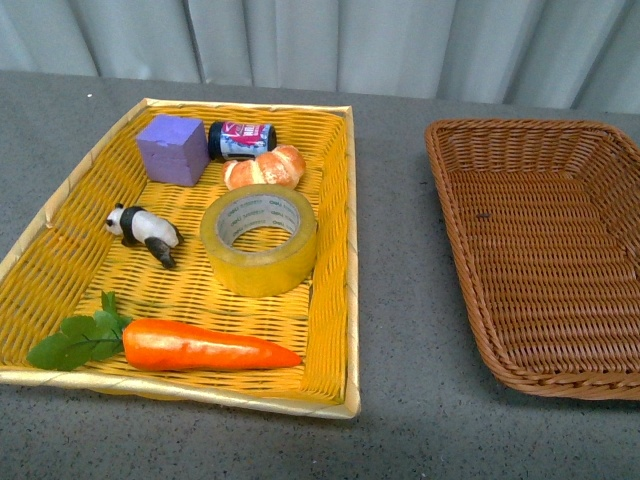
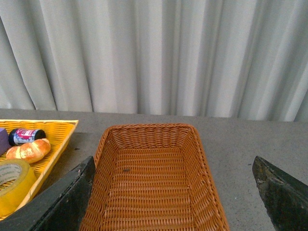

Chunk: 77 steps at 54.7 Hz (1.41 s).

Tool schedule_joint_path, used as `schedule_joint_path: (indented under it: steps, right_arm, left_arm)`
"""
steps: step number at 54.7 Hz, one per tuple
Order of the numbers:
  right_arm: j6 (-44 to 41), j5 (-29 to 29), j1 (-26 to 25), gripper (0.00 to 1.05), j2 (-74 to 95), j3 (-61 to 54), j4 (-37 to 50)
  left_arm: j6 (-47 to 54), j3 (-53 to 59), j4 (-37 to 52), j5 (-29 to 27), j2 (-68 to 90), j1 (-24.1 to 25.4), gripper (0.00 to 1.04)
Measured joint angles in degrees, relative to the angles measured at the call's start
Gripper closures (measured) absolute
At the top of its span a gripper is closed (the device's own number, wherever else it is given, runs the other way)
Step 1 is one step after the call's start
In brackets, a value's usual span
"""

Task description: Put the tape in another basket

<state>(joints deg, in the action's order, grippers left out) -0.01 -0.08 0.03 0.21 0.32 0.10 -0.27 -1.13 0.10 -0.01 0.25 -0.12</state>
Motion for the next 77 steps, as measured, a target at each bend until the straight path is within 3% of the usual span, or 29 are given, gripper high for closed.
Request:
schedule_joint_path:
  steps: [77]
  right_arm:
    - [0.0, 0.0, 0.0, 0.09, 0.0, 0.0, 0.0]
  left_arm:
    - [0.0, 0.0, 0.0, 0.0, 0.0, 0.0, 0.06]
